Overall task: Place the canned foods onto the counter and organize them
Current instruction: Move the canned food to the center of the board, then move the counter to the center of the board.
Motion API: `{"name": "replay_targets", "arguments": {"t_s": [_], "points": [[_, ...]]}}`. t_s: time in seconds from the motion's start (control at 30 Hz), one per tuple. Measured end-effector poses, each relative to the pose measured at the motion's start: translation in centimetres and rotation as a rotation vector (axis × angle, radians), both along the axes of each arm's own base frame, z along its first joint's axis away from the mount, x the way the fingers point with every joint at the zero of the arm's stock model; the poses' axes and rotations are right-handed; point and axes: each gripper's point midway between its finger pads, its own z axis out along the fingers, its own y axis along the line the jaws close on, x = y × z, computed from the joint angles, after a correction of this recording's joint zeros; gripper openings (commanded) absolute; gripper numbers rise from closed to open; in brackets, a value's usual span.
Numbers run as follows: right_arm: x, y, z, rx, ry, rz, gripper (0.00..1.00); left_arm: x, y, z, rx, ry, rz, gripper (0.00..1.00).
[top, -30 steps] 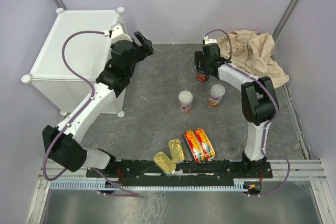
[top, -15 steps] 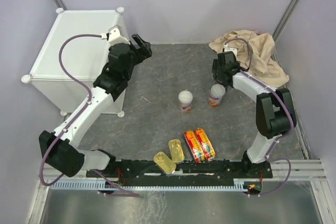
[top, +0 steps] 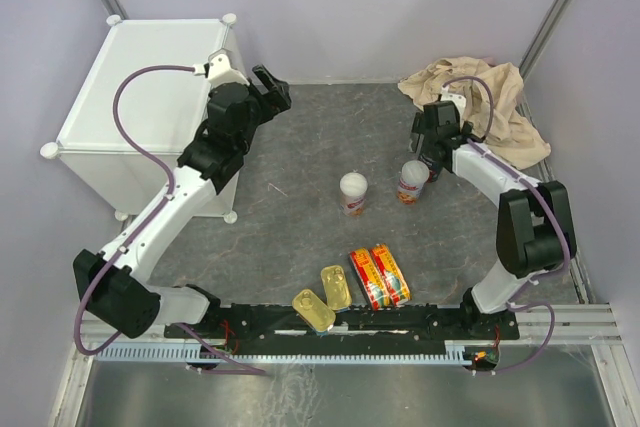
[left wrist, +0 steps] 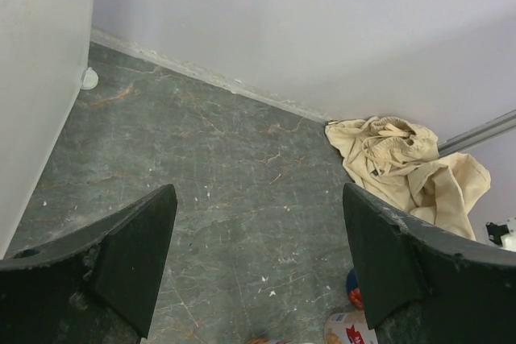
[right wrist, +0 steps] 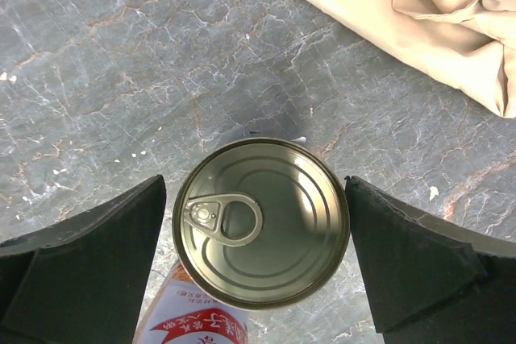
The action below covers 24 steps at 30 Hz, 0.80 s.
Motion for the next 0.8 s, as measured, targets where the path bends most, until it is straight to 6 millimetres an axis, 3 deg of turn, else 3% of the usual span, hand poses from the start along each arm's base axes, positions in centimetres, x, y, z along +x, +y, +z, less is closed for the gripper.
{"name": "replay_targets", "arguments": {"t_s": [0.4,0.67,0.8], "points": [[-0.2,0.0,4.4,0.035,-0.096,-0.007,0.99,-0.7,1.0,1.4,0.003,-0.006,0.034,0.9],[-0.2,1.2,13.1,0.096,-0.276,0.036,0.99,-2.3,3.7,5.3,-0.014,-0.065,0.129,0.9],[-0.5,5.5,18.2,0.132,-0.366,0.151,0.99,-3.8,5.2,7.3,-0.034,-0.105,0.17,0.9]]}}
